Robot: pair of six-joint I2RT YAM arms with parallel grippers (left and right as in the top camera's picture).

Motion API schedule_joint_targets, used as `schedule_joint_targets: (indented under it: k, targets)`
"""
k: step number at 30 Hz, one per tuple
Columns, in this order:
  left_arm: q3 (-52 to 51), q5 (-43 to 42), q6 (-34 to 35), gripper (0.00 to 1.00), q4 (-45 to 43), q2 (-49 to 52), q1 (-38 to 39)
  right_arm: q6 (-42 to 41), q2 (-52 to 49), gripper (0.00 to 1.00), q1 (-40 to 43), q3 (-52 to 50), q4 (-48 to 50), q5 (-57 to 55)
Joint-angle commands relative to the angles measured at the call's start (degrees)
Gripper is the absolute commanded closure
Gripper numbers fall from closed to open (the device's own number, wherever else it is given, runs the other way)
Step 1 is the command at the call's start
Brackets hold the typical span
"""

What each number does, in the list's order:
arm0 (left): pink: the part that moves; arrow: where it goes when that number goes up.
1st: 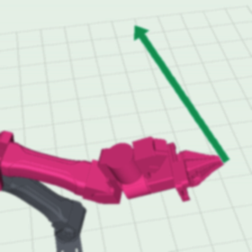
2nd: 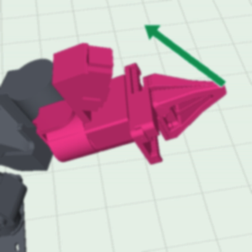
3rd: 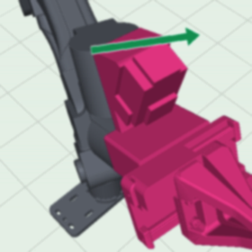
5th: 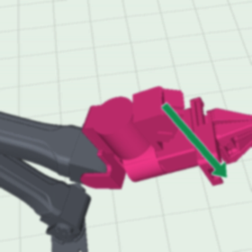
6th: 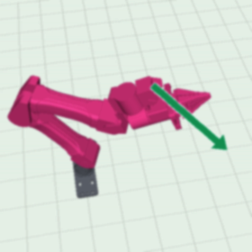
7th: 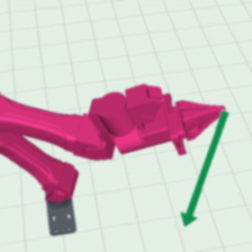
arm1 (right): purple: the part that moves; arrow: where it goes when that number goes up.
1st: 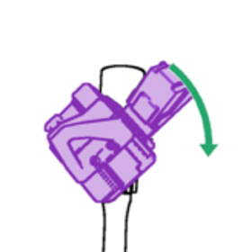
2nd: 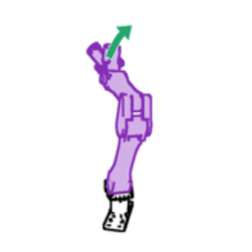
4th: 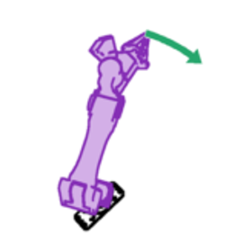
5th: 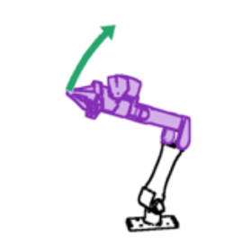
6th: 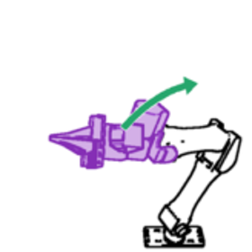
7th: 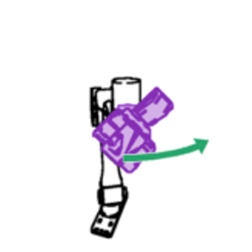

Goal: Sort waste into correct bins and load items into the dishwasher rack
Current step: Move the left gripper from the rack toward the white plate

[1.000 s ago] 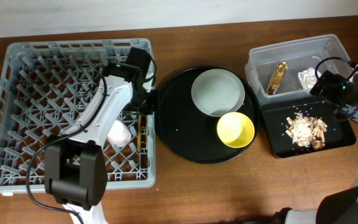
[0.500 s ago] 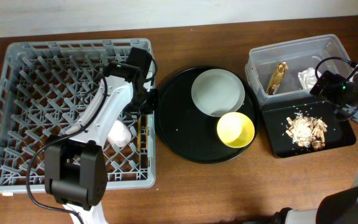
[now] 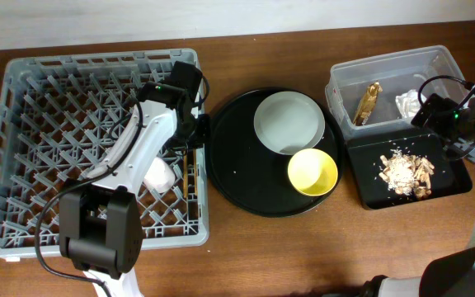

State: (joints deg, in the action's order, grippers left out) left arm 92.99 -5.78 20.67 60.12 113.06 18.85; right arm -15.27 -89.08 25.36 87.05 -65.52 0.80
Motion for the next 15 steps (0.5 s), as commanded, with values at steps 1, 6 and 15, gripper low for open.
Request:
schedule_joint_targets:
  k: [1, 6, 15]
  targets:
    - [-0.3, 1.3, 1.6, 0.88, -0.3, 0.8, -0.5, -0.5, 0.9, 0.01, 0.2, 0.3, 0.0, 0.1]
    - [6.3, 1.1, -1.0, 0.72, 4.1, -0.4, -0.5, -0.5, 0.9, 0.01, 0.2, 0.3, 0.0, 0.1]
    - [23.3, -11.4, -1.0, 0.01, 14.1, -5.3, 1.5, -0.5, 0.9, 0.01, 0.2, 0.3, 0.0, 0.1]
